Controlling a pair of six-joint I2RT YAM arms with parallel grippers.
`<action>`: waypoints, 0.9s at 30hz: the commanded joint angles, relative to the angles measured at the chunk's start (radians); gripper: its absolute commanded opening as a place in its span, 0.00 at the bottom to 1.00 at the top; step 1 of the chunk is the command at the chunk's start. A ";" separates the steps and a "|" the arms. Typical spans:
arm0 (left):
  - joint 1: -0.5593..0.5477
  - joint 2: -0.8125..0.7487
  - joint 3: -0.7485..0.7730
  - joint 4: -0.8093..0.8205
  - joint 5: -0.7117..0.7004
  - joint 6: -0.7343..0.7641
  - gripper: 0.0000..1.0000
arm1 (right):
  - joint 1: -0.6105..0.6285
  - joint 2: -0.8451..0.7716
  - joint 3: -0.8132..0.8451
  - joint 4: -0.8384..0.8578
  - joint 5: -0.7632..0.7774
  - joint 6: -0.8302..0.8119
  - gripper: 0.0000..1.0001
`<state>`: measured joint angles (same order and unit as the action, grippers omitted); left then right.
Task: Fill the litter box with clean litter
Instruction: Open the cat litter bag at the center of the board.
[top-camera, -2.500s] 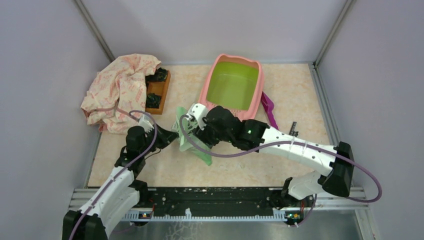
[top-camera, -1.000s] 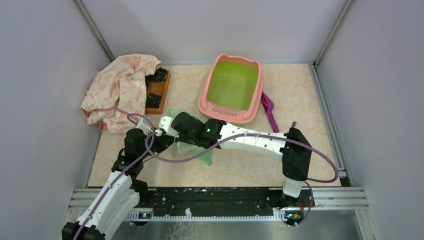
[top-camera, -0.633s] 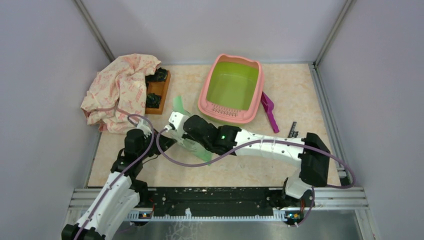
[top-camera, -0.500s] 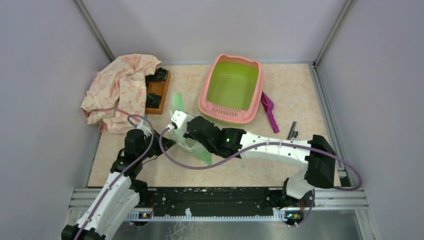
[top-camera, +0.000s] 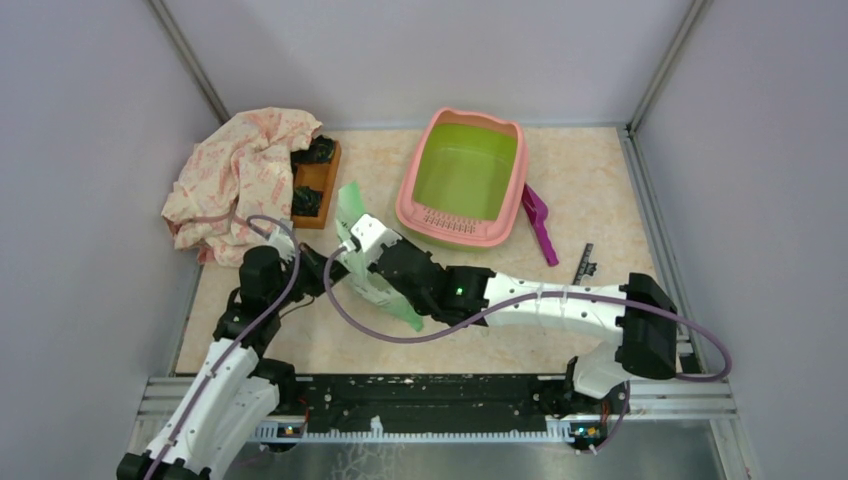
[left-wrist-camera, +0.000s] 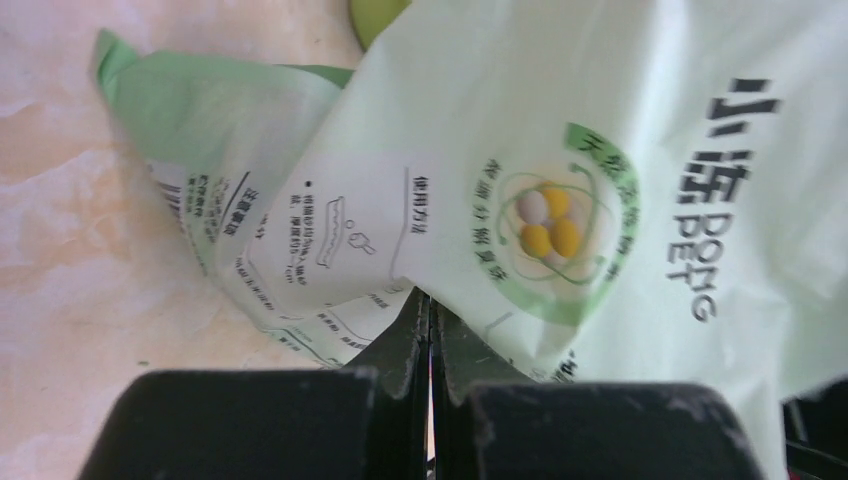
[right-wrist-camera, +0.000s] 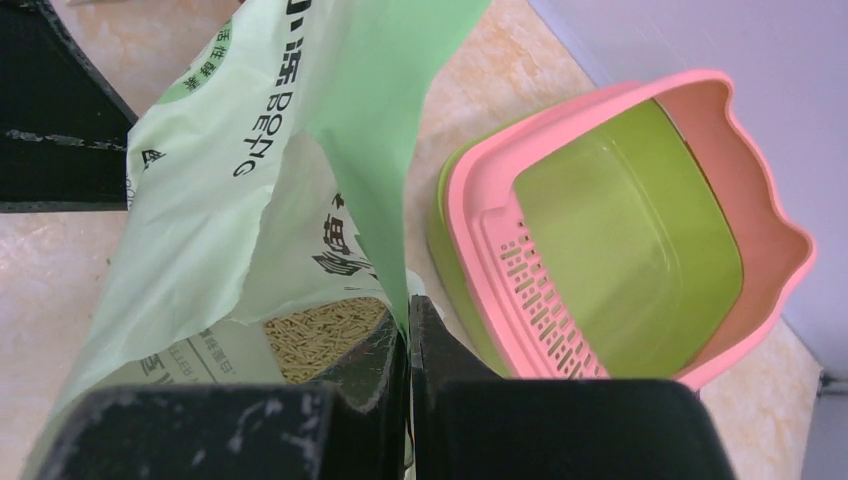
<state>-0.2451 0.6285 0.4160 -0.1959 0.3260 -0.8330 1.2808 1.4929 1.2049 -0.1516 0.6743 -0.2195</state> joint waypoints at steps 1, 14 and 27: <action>0.000 0.007 0.050 0.133 0.052 -0.085 0.00 | 0.015 -0.074 0.007 0.101 0.102 0.179 0.00; 0.000 0.019 0.123 0.153 -0.038 -0.067 0.01 | 0.013 -0.230 -0.192 0.132 0.125 0.528 0.00; -0.006 0.304 0.157 0.360 -0.020 -0.021 0.00 | 0.009 -0.237 -0.230 0.129 0.103 0.548 0.00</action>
<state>-0.2455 0.8276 0.5514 0.0559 0.2859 -0.8879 1.2808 1.2892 0.9798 -0.0666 0.7845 0.2977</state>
